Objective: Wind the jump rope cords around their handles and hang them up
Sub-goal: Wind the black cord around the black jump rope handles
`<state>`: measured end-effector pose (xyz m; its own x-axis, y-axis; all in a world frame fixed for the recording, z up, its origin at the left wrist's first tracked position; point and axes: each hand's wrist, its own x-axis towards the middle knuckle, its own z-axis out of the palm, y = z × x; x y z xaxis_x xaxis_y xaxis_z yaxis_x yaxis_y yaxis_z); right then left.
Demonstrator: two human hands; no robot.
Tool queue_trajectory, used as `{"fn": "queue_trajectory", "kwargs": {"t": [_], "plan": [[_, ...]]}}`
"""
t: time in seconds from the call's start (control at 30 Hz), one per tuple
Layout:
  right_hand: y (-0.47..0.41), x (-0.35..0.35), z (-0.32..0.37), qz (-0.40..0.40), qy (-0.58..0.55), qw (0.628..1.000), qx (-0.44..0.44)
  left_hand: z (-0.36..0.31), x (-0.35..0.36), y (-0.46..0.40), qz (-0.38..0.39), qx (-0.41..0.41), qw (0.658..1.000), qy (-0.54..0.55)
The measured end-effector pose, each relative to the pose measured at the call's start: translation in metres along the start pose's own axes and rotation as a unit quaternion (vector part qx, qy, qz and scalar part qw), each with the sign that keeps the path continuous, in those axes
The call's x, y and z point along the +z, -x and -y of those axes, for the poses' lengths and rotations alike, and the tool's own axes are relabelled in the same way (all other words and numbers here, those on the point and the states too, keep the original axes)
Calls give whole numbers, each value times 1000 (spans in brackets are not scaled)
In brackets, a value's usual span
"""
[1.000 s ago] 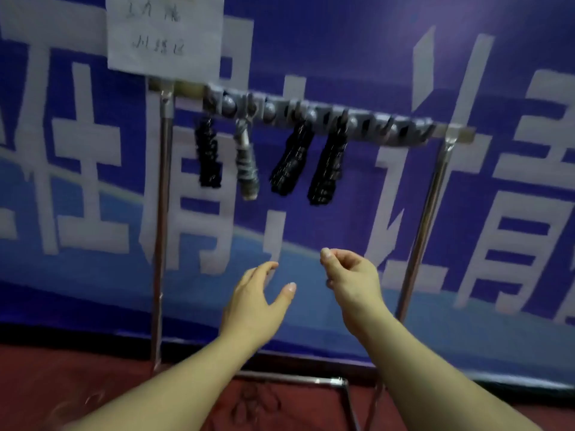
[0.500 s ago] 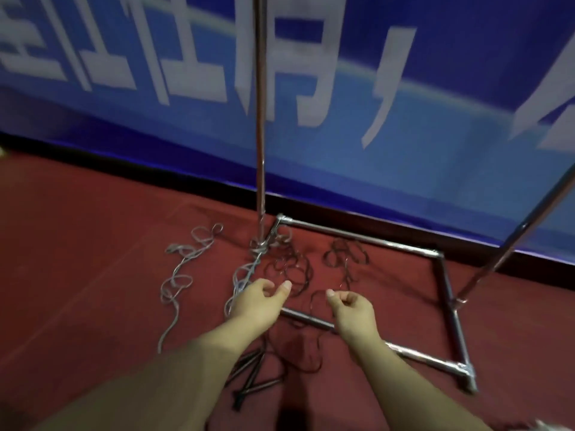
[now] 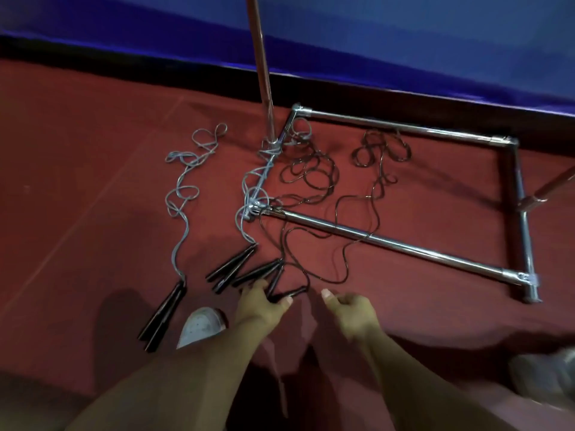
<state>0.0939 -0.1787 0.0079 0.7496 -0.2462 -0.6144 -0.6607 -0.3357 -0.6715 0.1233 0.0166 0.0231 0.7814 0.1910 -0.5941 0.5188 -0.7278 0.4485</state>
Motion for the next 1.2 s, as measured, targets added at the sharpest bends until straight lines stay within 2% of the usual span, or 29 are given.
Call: {"fn": "queue_trajectory", "kwargs": {"t": [0.2,0.43,0.53,0.6,0.67,0.77,0.83,0.9,1.03,1.1,1.2], "plan": [[-3,17,7,12,27,999,-16,3,9,-21,-6,-1,988,-154],[-1,2,3,-14,66,998,-2,8,9,-31,39,28,978,-205],[5,-14,8,-38,64,997,14,-7,3,-19,47,76,967,-240],[17,-25,15,-76,15,997,-2,-24,-6,-11,57,139,959,-241],[25,-34,23,-134,8,989,-55,-49,-24,-5,108,206,947,-223],[40,-58,50,-198,7,967,-161,-109,-68,14,171,307,907,-234],[51,-84,82,-216,32,950,-222,-155,-101,28,165,364,879,-258],[65,-115,120,-207,47,946,-245,-197,-134,46,151,407,861,-266],[101,-185,190,-127,-50,961,-242,-268,-196,96,103,494,824,-258],[115,-207,214,-113,-66,956,-262,-284,-217,114,85,503,829,-229],[155,-239,249,-112,-38,953,-280,-304,-239,138,15,522,833,-181]]}}
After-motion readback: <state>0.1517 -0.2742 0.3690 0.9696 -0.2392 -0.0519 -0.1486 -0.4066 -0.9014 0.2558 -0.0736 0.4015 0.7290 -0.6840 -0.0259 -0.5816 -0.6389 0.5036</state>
